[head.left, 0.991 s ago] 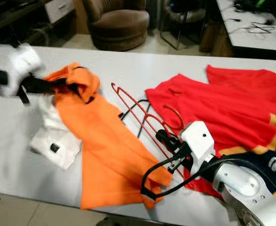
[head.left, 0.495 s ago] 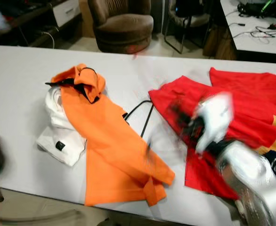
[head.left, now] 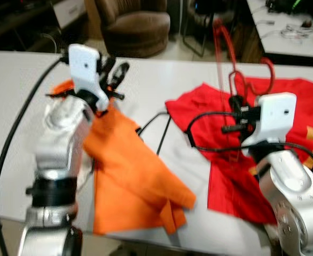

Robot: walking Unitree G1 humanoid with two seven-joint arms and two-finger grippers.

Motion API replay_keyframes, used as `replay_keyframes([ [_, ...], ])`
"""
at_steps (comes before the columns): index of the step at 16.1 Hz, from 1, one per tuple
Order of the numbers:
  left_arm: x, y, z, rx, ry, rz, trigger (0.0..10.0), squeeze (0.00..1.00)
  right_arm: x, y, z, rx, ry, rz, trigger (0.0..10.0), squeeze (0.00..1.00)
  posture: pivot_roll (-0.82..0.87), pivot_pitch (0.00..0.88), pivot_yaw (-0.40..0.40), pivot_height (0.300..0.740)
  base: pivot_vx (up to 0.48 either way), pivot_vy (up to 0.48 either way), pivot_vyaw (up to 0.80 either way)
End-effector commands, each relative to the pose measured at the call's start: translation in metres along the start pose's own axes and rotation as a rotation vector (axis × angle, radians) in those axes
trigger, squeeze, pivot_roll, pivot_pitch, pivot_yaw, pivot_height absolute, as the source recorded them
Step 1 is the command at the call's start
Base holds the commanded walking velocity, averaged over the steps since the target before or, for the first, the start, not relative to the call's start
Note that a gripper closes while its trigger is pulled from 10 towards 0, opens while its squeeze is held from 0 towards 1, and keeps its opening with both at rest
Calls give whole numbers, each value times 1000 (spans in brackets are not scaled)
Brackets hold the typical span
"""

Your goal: Hang hanger

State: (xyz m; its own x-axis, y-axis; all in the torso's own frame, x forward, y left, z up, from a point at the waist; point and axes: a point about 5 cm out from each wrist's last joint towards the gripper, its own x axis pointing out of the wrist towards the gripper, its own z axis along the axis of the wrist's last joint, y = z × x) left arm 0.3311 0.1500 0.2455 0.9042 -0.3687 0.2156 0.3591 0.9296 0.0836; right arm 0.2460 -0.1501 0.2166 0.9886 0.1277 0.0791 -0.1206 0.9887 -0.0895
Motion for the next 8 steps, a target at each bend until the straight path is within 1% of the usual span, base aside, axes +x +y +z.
replay_keyframes([
  [1,-4,0,-1,28,11,18,10000,0,1,3,1,8,-2,11,10000,0,-112,70,79,740,-307,0,0],
  [2,-6,-6,-3,47,23,-7,10000,0,1,4,0,9,1,12,10000,0,-112,70,79,740,-315,0,0],
  [3,-8,-9,-4,61,34,-10,10000,0,1,4,-1,12,5,12,10000,0,-111,70,80,740,-315,0,0],
  [4,-12,-17,-10,60,60,-19,10000,0,0,5,-4,23,17,11,10000,0,-109,73,82,740,-319,0,0],
  [7,-15,-25,-15,65,67,-32,10000,0,-2,7,-8,28,30,8,10000,0,-109,77,90,740,-314,0,0],
  [8,-19,-32,-29,28,91,-50,10000,0,-5,7,-17,36,60,-3,10000,0,-111,79,94,740,0,0,0],
])
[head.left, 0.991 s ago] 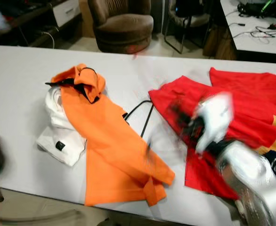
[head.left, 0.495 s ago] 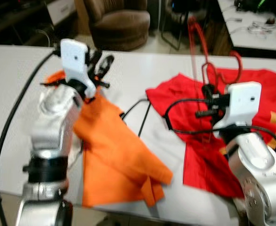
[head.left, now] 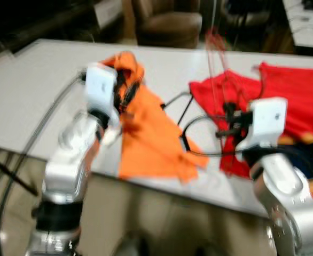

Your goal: Hang hanger

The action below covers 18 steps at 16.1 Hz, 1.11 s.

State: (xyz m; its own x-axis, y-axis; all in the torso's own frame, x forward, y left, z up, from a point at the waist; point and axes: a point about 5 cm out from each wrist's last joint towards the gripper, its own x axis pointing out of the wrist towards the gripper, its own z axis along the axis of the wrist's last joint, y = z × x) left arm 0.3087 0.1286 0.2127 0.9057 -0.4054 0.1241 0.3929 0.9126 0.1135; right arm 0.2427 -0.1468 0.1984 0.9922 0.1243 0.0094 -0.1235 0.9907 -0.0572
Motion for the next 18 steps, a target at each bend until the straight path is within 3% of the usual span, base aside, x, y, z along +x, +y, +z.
replay_keyframes([
  [1,-1,-4,-8,-20,9,-14,10000,0,-2,2,-3,2,-2,-6,10000,0,-113,80,96,740,0,0,0],
  [4,-17,-14,-35,-41,48,-4,10000,0,-6,0,-19,-151,28,-27,10000,0,-120,89,99,740,0,0,0],
  [9,-28,-25,-56,-57,105,13,10000,0,-13,3,-34,-114,83,35,10000,0,-121,94,92,740,0,-265,0],
  [18,-31,-27,-59,-59,98,43,10000,0,-14,-3,-39,-179,89,76,10000,0,-127,83,73,740,0,-445,67],
])
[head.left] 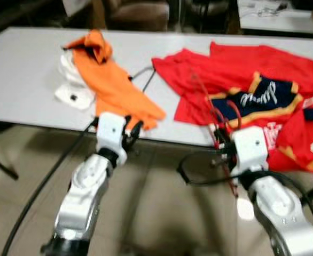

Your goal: Hang hanger

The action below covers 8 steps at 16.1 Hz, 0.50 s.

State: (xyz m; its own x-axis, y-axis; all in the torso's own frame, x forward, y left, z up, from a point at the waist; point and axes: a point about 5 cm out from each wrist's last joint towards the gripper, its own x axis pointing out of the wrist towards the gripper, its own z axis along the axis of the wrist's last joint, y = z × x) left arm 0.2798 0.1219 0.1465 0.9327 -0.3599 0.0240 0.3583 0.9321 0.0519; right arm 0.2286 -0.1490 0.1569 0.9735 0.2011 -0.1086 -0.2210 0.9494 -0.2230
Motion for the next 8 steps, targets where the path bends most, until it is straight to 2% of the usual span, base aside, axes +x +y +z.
replay_keyframes([
  [1,1,-3,2,1,-8,-4,10000,0,-1,-6,1,-6,-14,-27,10000,0,-129,82,78,740,0,-446,669],
  [3,1,-4,2,2,-11,-14,10000,0,-3,-9,1,1,-20,-49,10000,0,-133,80,85,740,0,-450,800],
  [4,1,-4,2,3,-10,-18,10000,0,-4,-10,1,11,-27,-63,10000,0,-135,79,91,740,0,-446,413],
  [8,2,-3,4,14,-16,-29,10000,0,-7,-10,2,50,-49,-97,10000,0,-138,84,100,740,0,-450,0],
])
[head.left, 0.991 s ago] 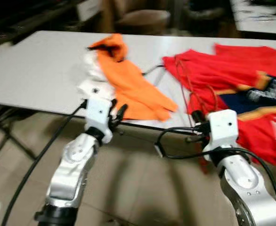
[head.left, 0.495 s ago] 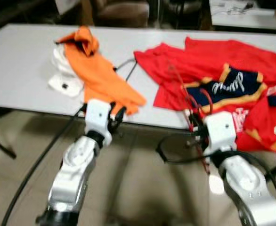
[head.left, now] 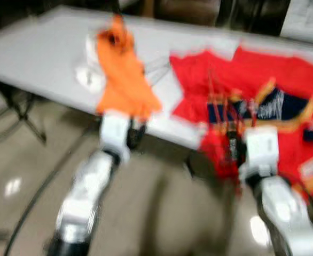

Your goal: Hang hanger

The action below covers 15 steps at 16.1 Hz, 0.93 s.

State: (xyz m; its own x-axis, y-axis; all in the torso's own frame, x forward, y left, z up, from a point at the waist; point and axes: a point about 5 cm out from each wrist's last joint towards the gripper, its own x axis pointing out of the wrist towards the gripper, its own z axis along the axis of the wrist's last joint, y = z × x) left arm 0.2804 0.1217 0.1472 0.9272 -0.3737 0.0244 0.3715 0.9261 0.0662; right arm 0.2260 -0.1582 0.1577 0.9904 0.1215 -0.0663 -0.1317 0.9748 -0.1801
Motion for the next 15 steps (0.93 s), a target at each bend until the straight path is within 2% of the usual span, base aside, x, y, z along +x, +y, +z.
replay_keyframes([
  [1,2,-3,4,1,-16,-16,10000,0,-3,-1,5,2,-36,-13,10000,0,-138,84,100,740,0,-450,0],
  [7,4,-2,6,-6,-28,-6,10000,0,-5,-1,11,22,-75,-21,10000,0,-147,100,110,740,0,-450,0],
  [14,-1,5,10,-9,-49,65,10000,0,-1,1,10,-18,-61,44,10000,0,-133,102,63,740,0,-450,0],
  [15,-1,6,11,-7,-52,68,10000,0,-1,1,10,-16,-60,46,10000,0,-133,102,63,740,0,-450,688],
])
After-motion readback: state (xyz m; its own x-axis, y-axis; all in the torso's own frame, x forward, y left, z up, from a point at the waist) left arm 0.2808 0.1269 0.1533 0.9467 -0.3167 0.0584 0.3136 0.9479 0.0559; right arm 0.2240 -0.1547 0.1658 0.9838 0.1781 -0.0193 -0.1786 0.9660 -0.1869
